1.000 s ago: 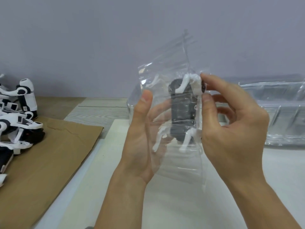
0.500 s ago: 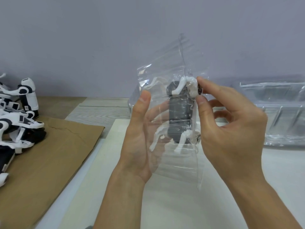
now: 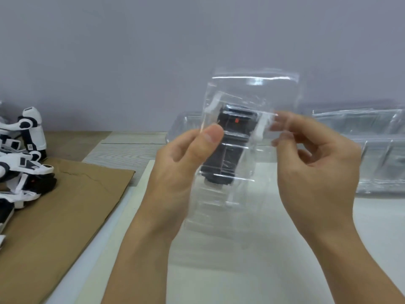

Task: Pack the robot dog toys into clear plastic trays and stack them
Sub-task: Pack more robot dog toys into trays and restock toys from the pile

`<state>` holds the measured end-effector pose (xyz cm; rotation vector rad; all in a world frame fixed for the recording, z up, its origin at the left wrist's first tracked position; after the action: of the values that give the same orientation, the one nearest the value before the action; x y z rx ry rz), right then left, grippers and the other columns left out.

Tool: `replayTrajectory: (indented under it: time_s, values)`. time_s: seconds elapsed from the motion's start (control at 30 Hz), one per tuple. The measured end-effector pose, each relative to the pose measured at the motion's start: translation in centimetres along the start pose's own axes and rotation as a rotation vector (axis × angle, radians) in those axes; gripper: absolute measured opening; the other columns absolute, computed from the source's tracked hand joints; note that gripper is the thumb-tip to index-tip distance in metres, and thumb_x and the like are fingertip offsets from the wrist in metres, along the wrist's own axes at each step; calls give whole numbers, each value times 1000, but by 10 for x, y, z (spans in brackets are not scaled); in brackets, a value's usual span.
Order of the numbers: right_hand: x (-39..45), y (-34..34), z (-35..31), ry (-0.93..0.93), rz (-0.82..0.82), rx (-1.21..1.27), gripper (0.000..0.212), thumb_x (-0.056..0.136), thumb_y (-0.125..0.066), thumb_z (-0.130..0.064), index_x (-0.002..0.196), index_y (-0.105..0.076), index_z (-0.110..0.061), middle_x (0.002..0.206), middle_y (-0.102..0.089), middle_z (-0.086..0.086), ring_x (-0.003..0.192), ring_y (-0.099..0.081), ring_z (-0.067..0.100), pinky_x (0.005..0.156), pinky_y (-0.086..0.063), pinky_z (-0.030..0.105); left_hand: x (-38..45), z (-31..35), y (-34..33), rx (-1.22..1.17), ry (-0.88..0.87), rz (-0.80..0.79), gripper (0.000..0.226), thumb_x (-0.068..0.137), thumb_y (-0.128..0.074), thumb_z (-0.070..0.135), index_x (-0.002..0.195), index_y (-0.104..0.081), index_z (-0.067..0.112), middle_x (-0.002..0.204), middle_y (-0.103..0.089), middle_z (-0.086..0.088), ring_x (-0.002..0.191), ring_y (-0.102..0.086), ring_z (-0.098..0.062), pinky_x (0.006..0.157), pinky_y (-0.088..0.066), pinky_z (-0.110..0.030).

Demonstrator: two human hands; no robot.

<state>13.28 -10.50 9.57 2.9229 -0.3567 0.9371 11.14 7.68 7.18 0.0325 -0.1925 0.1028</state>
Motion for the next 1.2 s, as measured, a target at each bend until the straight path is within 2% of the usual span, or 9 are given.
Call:
replayTrajectory:
  time_s: [0.13,0.2,0.3,0.63,0.77,0.9,1.03,1.13,1.2]
  values:
    - [6,15,8,-63,81,33,46,91,-50,2,93,-72,-38,84,-73,-18,78,-68,5,65,-50,13,0,7,14,306,-8,71,73,50,-68,79,113,-70,42,118,-70,15,119,-60,-6,104,-46,-31]
    - [8,21,13,-100,117,53,48,88,-47,5,89,-72,-36,81,-73,-16,75,-66,4,64,-50,16,-2,14,19,461,-19,123,75,41,-67,83,107,-68,48,106,-64,36,108,-54,18,85,-41,-1]
    - [11,31,20,-161,187,104,50,82,-39,7,85,-74,-29,76,-72,-10,72,-65,10,65,-50,21,-6,21,20,571,-19,111,80,35,-81,80,105,-67,46,97,-48,57,96,-43,35,69,-28,11]
    - [19,44,13,-187,238,149,40,79,-43,0,78,-73,-25,72,-71,-6,67,-63,14,61,-44,21,-15,-4,0,913,226,-247,102,19,-66,91,116,-45,67,131,-24,50,133,-27,8,95,-30,-17]
    - [24,45,3,-145,200,104,41,76,-42,-1,74,-73,-28,69,-71,-9,64,-63,10,62,-45,18,-22,-17,-18,925,325,-367,102,20,-71,85,117,-44,65,122,-20,49,130,-25,4,88,-31,-17]
    - [25,35,-9,-98,111,10,41,78,-43,0,73,-71,-28,70,-71,-11,63,-62,6,60,-45,16,-23,-23,-42,900,309,-453,99,31,-77,81,120,-35,72,112,-19,52,123,-16,4,95,-26,-23]
    - [22,21,-17,-65,8,-75,43,79,-44,4,72,-71,-29,73,-71,-11,63,-62,3,57,-46,13,-13,-8,-32,781,191,-294,81,46,-64,88,122,-48,64,122,-41,49,121,-36,22,85,-36,-11]
    - [18,10,-21,-60,-60,-83,41,78,-45,1,71,-72,-29,73,-71,-11,63,-63,4,56,-44,10,-2,0,-1,715,131,-3,46,72,-62,70,109,-65,44,109,-63,29,103,-57,12,81,-44,-13]
    - [14,-1,-24,-54,-119,-99,37,76,-44,-5,71,-73,-28,72,-70,-12,65,-65,6,57,-45,10,0,-1,26,764,171,215,25,84,-61,56,96,-67,35,91,-66,18,83,-61,5,65,-43,-16]
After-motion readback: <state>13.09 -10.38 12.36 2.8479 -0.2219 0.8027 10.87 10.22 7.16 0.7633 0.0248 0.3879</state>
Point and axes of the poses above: each hand's wrist, its own x-axis towards the middle knuckle, its own y-axis out of the back of the hand, z = x × y, the point moved 9 cm from there along x, towards the middle knuckle
